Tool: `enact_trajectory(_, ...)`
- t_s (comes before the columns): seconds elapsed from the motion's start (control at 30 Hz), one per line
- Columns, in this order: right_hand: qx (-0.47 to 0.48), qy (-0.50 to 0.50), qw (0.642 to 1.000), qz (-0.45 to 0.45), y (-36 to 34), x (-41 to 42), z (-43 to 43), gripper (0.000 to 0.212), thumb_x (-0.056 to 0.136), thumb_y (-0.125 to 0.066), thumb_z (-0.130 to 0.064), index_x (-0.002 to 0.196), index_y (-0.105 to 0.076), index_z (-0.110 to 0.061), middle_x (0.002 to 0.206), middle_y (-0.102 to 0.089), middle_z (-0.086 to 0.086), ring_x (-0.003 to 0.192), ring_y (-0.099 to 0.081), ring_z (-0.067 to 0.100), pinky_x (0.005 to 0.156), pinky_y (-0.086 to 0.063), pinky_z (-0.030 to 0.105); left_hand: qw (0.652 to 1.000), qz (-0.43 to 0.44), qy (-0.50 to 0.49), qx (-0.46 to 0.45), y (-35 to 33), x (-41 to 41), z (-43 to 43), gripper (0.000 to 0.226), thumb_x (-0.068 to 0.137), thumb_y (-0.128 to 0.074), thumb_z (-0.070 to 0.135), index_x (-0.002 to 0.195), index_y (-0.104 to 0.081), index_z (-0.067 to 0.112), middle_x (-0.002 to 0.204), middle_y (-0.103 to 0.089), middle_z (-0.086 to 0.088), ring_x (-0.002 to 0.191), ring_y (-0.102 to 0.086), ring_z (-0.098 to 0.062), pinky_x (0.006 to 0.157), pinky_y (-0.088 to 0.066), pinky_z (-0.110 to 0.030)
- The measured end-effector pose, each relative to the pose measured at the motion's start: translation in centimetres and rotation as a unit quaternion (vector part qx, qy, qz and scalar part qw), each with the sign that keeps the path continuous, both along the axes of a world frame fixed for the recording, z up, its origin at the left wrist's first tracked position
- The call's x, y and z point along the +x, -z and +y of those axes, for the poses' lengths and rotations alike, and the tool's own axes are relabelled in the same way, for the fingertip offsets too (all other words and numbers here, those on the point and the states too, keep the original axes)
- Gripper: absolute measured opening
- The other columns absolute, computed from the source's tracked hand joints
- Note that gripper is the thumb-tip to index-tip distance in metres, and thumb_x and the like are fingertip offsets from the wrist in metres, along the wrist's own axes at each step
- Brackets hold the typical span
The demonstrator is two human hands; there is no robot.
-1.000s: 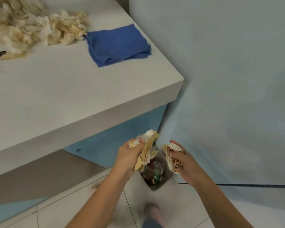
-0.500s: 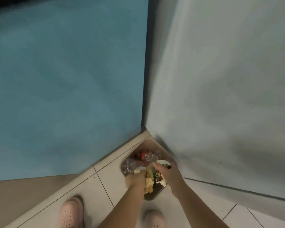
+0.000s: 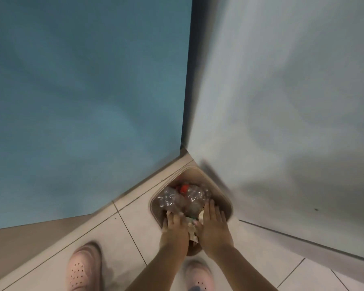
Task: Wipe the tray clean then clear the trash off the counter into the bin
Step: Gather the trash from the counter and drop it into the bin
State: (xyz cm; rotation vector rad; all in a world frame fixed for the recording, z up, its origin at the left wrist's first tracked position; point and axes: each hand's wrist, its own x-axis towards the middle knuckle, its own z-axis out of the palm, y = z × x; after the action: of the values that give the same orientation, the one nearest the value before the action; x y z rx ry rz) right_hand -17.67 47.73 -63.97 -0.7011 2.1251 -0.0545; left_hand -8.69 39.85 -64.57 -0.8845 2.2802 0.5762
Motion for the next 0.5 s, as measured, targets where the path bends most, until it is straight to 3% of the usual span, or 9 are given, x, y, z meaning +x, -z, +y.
enact_trajectory(0.03,0.021,-0.041,0.998,0.036,0.0,0.1,0.1,0.088,0.091,0.007,-0.054,0.137,-0.035,0.008,0.134,-0.051,0.023,0.117,-0.057,0.034,0.101,-0.036,0.039,0.997,-0.030,0.065,-0.032,-0.4,0.2,-0.5,0.060,0.096,-0.040,0.014,0.148,-0.011,0.005,0.148,-0.020,-0.018,0.139,-0.017,-0.035,0.117,-0.015,-0.043)
enact_trajectory(0.07,0.042,-0.076,0.995,0.045,-0.3,0.0,0.1,0.088,0.085,0.005,-0.053,0.141,-0.027,0.008,0.139,-0.045,0.025,0.124,-0.051,0.037,0.107,-0.028,0.045,0.993,-0.045,0.095,-0.046,-0.7,0.2,-0.9,0.059,0.096,-0.041,0.016,0.147,-0.015,0.005,0.145,-0.024,-0.019,0.135,-0.022,-0.035,0.115,-0.018,-0.044)
enact_trajectory(0.13,0.055,-0.126,0.985,0.101,-0.6,-0.4,0.0,0.086,0.083,0.005,-0.054,0.148,0.000,0.001,0.157,-0.010,0.019,0.144,-0.015,0.031,0.115,0.007,0.043,0.992,-0.049,0.104,-0.048,-1.3,0.2,-1.7,0.057,0.093,-0.046,0.019,0.144,-0.024,0.008,0.141,-0.031,-0.017,0.129,-0.030,-0.032,0.111,-0.026,-0.041)
enact_trajectory(0.17,0.069,-0.126,0.984,0.102,-0.9,-0.7,0.0,0.077,0.092,-0.004,-0.053,0.149,0.006,-0.002,0.158,0.000,0.015,0.146,-0.005,0.026,0.115,0.009,0.041,0.994,-0.043,0.096,-0.041,-1.7,0.1,-2.1,0.055,0.092,-0.047,0.019,0.143,-0.028,0.010,0.140,-0.034,-0.015,0.127,-0.032,-0.030,0.108,-0.029,-0.038)
enact_trajectory(0.27,-0.009,-0.105,0.985,0.135,-3.7,-1.1,-1.1,0.067,0.100,-0.027,-0.042,0.151,0.000,-0.007,0.159,-0.002,0.010,0.146,-0.004,0.023,0.118,0.000,0.037,0.999,0.046,0.013,-0.017,-4.8,0.0,-2.8,0.039,0.094,-0.042,0.021,0.133,-0.047,0.020,0.135,-0.041,-0.007,0.121,-0.042,-0.023,0.100,-0.038,-0.031)
enact_trajectory(0.37,-0.177,-0.009,0.976,0.128,-8.8,-0.5,-2.8,0.054,0.096,-0.034,-0.044,0.142,-0.039,-0.016,0.146,-0.041,0.004,0.134,-0.038,0.020,0.112,-0.029,0.035,0.972,0.208,-0.104,-0.002,-9.8,1.0,-3.5,0.026,0.092,-0.044,0.021,0.110,-0.062,0.027,0.116,-0.055,0.000,0.102,-0.057,-0.016,0.090,-0.046,-0.028)
enact_trajectory(0.43,-0.308,0.071,0.941,0.124,-14.4,0.4,-4.2,0.044,0.089,-0.039,-0.049,0.119,-0.061,-0.024,0.118,-0.062,-0.008,0.106,-0.060,0.012,0.092,-0.048,0.034,0.916,0.351,-0.191,0.017,-14.9,1.9,-4.3,0.022,0.086,-0.049,0.018,0.096,-0.065,0.030,0.101,-0.062,0.005,0.090,-0.060,-0.010,0.082,-0.049,-0.024)
enact_trajectory(0.5,-0.413,0.130,0.895,0.109,-21.2,1.7,-5.6,0.029,0.086,-0.047,-0.048,0.100,-0.066,-0.031,0.096,-0.065,-0.018,0.086,-0.063,0.003,0.075,-0.053,0.029,0.835,0.482,-0.265,0.020,-22.0,3.1,-5.5,0.022,0.083,-0.048,0.018,0.091,-0.064,0.031,0.092,-0.064,0.013,0.086,-0.060,0.000,0.075,-0.049,-0.018)
